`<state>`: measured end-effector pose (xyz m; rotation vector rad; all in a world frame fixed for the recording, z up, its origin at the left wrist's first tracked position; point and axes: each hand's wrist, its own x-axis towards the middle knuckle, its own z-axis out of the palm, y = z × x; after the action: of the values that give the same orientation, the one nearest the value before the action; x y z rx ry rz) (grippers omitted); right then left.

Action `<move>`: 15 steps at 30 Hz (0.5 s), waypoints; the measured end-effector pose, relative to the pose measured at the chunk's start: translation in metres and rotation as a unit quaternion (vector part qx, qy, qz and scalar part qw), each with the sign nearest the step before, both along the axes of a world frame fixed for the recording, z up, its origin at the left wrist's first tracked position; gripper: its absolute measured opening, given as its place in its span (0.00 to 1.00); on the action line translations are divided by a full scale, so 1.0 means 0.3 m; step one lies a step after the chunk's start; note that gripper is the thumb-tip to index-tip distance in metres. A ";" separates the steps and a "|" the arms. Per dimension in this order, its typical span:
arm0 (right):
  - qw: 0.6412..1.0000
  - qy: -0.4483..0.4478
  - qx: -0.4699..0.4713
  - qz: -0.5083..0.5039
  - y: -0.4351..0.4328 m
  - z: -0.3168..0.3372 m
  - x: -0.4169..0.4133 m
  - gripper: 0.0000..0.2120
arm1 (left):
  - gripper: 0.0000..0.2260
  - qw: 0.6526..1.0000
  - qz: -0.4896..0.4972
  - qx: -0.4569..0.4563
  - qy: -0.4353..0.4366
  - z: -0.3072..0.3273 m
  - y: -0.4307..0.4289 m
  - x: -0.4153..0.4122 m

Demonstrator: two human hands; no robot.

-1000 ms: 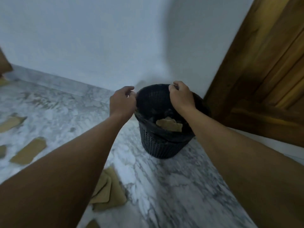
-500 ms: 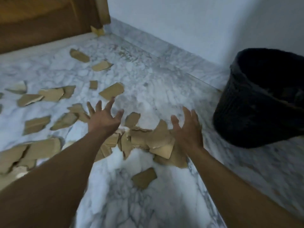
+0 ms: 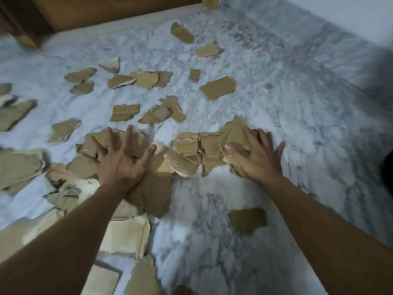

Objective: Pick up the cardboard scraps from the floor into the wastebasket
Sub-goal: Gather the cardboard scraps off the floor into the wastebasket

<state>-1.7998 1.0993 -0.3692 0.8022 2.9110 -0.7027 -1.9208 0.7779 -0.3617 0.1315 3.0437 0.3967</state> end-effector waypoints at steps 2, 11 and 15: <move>0.999 0.006 0.004 0.031 -0.040 -0.005 -0.056 0.48 | 0.44 0.998 -0.007 -0.031 -0.056 -0.036 -0.057 -0.015; 0.984 0.068 -0.130 0.102 -0.333 0.016 -0.282 0.28 | 0.32 0.989 -0.003 0.144 0.018 -0.034 0.141 0.051; 0.970 0.114 -0.206 0.060 -0.433 0.051 -0.305 0.23 | 0.30 0.966 0.007 0.254 0.040 -0.014 0.180 0.064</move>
<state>-1.8915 0.9695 -0.3539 0.5249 2.8062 -1.4054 -1.9017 0.8318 -0.3658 0.1549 2.9420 1.1921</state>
